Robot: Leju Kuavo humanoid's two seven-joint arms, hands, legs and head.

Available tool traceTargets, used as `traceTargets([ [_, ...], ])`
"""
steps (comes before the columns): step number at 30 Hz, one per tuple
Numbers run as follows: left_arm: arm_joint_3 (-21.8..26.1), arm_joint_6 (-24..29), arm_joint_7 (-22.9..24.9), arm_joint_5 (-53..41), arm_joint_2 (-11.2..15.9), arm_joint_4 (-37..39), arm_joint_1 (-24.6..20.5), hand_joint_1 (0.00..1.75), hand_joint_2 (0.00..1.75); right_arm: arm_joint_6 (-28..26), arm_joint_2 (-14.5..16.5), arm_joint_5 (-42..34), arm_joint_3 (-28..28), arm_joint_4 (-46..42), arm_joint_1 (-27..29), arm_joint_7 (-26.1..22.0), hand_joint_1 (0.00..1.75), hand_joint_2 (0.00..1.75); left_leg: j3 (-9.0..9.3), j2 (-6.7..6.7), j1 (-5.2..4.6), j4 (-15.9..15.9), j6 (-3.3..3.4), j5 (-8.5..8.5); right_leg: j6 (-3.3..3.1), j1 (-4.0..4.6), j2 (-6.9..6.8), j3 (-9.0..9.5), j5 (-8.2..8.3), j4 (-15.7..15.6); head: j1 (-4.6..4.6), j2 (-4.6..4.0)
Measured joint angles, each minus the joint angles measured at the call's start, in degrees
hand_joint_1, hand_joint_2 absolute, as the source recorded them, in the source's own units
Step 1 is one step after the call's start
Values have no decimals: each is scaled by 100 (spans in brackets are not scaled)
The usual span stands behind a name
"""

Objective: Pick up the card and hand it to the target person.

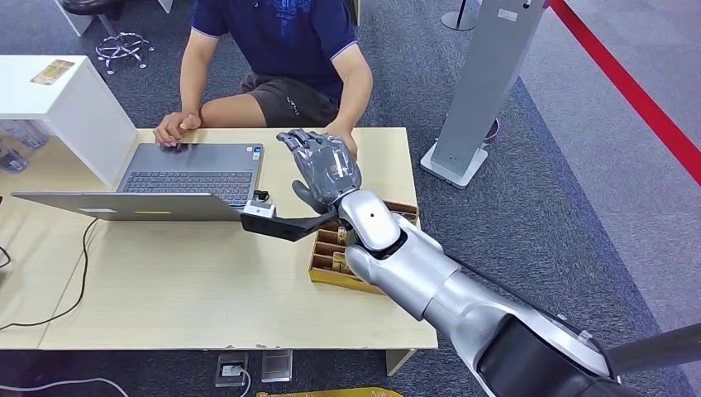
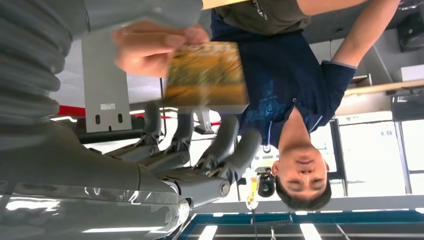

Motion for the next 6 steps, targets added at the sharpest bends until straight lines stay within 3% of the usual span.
traceTargets([
  [6,0,12,-9,34,0,0,1,0,0,-21,37,-25,27,77,-13,-3,0,175,0,0,0,0,0,0,0,0,0,0,0,0,-1,-1],
])
